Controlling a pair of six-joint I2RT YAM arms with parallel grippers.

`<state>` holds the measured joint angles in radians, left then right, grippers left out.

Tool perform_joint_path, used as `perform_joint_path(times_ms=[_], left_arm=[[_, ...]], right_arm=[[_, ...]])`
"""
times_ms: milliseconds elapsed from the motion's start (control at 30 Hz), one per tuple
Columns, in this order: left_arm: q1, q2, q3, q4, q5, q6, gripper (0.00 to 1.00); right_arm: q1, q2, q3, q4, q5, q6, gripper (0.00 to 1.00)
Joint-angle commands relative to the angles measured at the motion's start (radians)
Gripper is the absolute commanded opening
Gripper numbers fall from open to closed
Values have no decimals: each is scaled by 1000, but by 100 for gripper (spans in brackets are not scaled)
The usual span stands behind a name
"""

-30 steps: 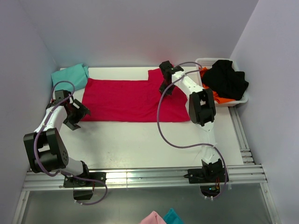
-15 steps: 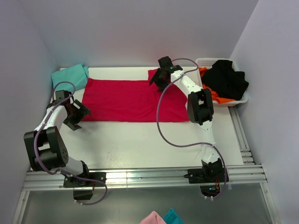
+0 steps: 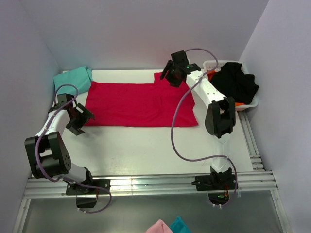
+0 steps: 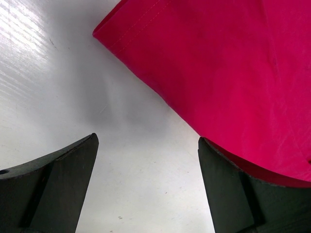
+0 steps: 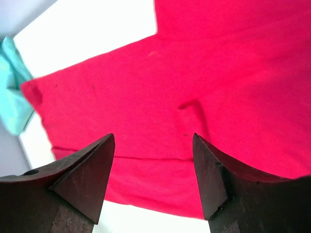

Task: Fold and stack the t-shirts
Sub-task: Fold the tshirt

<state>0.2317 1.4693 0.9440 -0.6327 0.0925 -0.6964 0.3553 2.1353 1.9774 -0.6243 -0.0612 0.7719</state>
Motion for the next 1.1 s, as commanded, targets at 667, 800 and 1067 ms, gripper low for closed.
perform_joint_path(times_ms=[667, 800, 1067], left_arm=[[1, 75, -8, 94, -59, -118, 91], [1, 129, 29, 107, -88, -150, 91], [1, 264, 124, 123, -88, -173, 87]], right_arm=[[-30, -511, -919, -6, 147, 118, 69], [-36, -474, -893, -12, 155, 115, 69], [-65, -431, -879, -20, 178, 104, 69]])
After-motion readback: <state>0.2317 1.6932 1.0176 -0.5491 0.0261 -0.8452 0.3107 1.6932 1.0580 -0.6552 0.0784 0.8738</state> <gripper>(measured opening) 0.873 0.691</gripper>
